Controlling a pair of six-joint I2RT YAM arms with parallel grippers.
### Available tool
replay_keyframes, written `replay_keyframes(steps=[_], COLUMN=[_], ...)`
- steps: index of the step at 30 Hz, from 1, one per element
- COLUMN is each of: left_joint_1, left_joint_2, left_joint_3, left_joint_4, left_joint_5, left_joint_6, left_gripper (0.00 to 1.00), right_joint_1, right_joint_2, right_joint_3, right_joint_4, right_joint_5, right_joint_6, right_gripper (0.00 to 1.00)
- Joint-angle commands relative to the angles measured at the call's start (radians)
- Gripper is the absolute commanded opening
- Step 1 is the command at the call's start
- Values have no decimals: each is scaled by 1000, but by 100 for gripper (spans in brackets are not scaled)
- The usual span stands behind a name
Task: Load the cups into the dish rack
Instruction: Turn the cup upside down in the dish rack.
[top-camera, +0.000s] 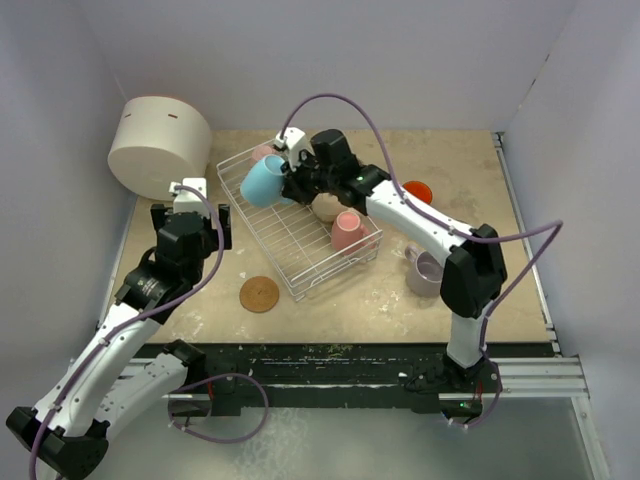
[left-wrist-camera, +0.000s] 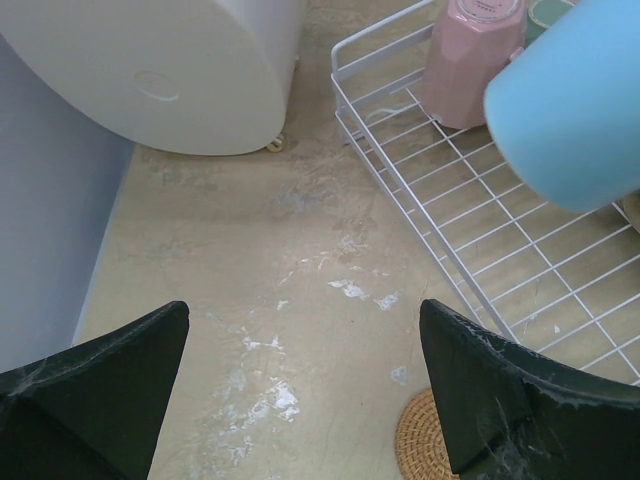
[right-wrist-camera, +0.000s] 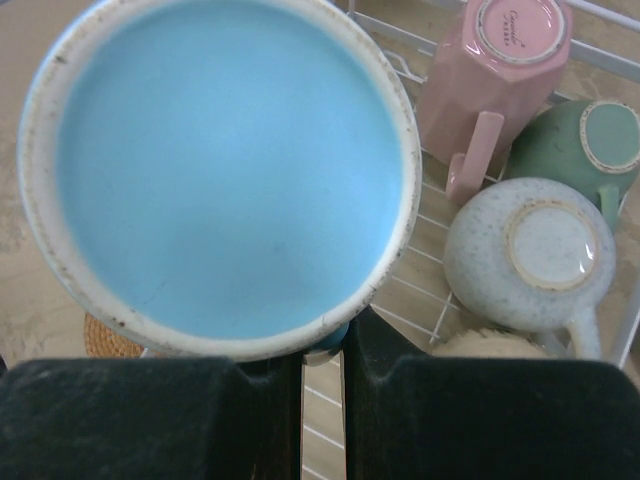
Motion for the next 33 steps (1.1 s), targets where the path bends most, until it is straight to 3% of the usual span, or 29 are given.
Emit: replay_keyframes(steps=[1,18,33], left_joint_1=[7,27,40], left_joint_2=[-33,-81,-89], left_joint_3=[-4,-17,-21], left_joint_4=[23,43,52], left_joint_5=[-40,-63,-51], left_joint_6=[20,25,30], left_gripper=[99,99,99], right_joint_1=[40,113,124], right_joint_2=[37,289,437], right_joint_3=[161,397,529], right_joint_4=[36,15,-9], right_joint_5=[148,407,473], right_joint_6=[99,234,266], right_gripper=[0,0,0])
